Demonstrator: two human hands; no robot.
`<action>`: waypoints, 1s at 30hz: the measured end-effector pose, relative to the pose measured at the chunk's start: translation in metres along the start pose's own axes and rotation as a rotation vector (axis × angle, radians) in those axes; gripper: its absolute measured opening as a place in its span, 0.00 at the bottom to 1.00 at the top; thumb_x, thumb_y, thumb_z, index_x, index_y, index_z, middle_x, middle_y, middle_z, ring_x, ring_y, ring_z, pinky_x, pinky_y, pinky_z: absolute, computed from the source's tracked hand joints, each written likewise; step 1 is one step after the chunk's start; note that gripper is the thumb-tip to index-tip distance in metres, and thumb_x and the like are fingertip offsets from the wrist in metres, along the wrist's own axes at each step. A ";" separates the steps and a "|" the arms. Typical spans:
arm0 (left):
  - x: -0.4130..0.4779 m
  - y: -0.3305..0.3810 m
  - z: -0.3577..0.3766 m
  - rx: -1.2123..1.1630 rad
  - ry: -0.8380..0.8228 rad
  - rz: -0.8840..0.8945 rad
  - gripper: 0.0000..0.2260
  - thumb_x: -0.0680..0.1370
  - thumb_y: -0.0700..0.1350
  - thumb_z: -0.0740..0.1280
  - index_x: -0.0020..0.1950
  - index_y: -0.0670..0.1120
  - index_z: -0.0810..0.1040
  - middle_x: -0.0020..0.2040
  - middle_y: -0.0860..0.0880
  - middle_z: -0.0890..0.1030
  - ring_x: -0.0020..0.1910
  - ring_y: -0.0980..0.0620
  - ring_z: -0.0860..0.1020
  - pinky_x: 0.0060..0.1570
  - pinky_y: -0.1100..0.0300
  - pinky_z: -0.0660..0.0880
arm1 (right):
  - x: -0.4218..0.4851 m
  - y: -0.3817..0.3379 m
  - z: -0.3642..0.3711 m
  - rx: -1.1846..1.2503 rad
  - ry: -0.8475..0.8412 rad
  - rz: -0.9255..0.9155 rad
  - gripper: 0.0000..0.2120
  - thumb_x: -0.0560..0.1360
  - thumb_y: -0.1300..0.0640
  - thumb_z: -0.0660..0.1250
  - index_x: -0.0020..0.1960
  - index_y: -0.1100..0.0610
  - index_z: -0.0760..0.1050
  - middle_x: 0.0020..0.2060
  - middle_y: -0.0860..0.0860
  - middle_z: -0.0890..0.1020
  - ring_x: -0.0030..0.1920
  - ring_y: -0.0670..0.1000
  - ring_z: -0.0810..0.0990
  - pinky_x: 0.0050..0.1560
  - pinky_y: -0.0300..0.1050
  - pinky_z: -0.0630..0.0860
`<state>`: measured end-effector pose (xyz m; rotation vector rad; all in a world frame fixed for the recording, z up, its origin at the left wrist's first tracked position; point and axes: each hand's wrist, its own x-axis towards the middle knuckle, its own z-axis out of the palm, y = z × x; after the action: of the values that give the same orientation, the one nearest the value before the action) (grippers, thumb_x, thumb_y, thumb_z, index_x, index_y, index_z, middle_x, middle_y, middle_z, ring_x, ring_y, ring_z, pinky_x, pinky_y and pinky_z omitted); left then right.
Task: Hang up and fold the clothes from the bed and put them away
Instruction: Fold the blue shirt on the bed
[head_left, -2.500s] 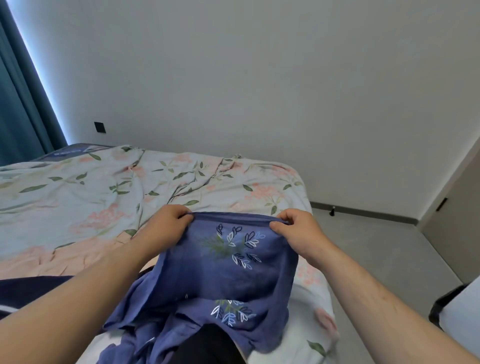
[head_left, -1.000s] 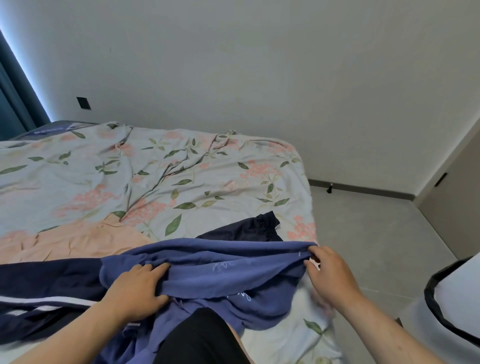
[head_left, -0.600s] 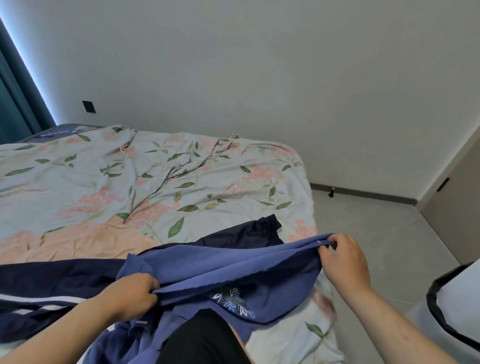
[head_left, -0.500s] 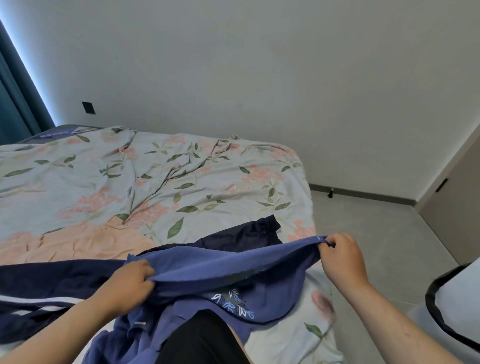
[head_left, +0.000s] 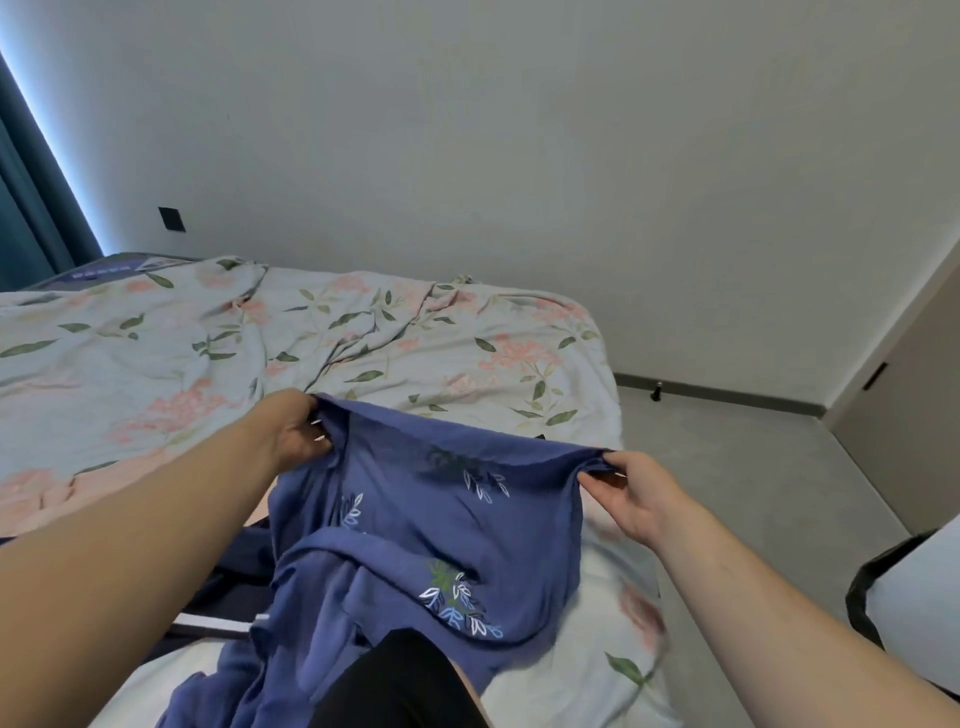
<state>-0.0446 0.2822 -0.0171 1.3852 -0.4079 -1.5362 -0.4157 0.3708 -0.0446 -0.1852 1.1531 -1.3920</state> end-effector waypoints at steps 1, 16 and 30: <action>0.003 -0.001 0.009 0.064 -0.029 0.054 0.16 0.81 0.34 0.50 0.43 0.45 0.73 0.38 0.47 0.72 0.35 0.51 0.70 0.33 0.61 0.69 | 0.006 0.001 0.001 0.015 0.029 -0.033 0.09 0.81 0.71 0.55 0.50 0.67 0.74 0.46 0.62 0.78 0.46 0.58 0.80 0.40 0.46 0.84; -0.066 -0.160 -0.131 1.423 0.271 0.474 0.29 0.68 0.57 0.74 0.66 0.51 0.73 0.55 0.45 0.78 0.56 0.41 0.77 0.53 0.49 0.74 | -0.026 0.159 0.018 -1.519 -0.587 -0.379 0.09 0.74 0.57 0.68 0.53 0.53 0.82 0.48 0.44 0.83 0.50 0.44 0.80 0.53 0.34 0.73; -0.134 -0.043 -0.068 0.778 -0.273 0.668 0.13 0.80 0.33 0.62 0.45 0.46 0.83 0.43 0.47 0.85 0.42 0.50 0.81 0.44 0.54 0.76 | -0.077 0.134 0.126 -1.358 -0.787 -0.522 0.24 0.74 0.50 0.69 0.67 0.37 0.69 0.51 0.37 0.80 0.46 0.38 0.76 0.41 0.33 0.72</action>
<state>-0.0216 0.4353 0.0045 1.3700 -1.5890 -1.0175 -0.2190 0.4044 -0.0379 -1.9037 1.1872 -0.5592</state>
